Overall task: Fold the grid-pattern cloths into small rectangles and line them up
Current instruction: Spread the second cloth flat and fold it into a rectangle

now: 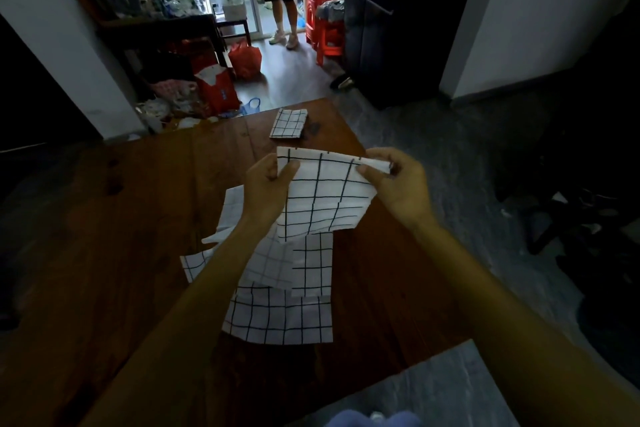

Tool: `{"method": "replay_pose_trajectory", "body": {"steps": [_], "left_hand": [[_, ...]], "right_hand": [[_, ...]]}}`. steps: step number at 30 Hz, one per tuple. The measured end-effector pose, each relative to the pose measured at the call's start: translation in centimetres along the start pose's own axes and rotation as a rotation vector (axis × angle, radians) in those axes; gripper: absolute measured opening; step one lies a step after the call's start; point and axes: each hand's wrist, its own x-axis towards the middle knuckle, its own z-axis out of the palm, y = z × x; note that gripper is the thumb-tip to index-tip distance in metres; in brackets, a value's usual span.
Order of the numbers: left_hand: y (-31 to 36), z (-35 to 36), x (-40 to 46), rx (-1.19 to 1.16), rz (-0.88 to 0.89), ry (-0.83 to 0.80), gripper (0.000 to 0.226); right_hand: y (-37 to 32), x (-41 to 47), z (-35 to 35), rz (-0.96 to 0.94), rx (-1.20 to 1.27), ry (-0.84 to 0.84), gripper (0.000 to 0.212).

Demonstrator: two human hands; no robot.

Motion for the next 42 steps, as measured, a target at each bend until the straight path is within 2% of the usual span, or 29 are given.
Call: {"method": "replay_pose_trajectory", "body": {"steps": [2,7,26,32,34,36,38,42], "left_hand": [[-0.7,-0.4,0.1,-0.051,-0.04,0.007,0.029],[-1.2,-0.4,-0.4,-0.106,-0.104,0.038,0.035],[-0.3,0.2,-1.0,-0.121,-0.051,0.071,0.048],[-0.5,0.4,-1.0,-0.135,-0.039,0.067,0.048],[-0.4,0.6,-1.1,-0.116,-0.003,0.055,0.048],[0.1,1.1,-1.3,-0.074,0.05,0.047,0.05],[0.7,1.7,-1.6,-0.05,0.088,0.029,0.05],[1.1,2.5,-1.9,-0.052,0.112,-0.037,0.046]], "right_hand": [[0.2,0.1,-0.2,0.012,0.032,0.02,0.029],[0.3,0.2,-0.1,0.005,0.039,0.023,0.029],[-0.3,-0.5,-0.6,0.069,0.149,0.055,0.03],[-0.2,-0.5,-0.6,0.101,0.117,0.073,0.033],[0.3,-0.6,-0.6,0.041,-0.059,0.115,0.039],[0.7,-0.6,-0.2,-0.166,-0.316,0.133,0.047],[0.4,-0.6,0.9,-0.366,-0.491,0.081,0.049],[-1.2,0.2,3.5,-0.532,-0.512,-0.049,0.031]]}}
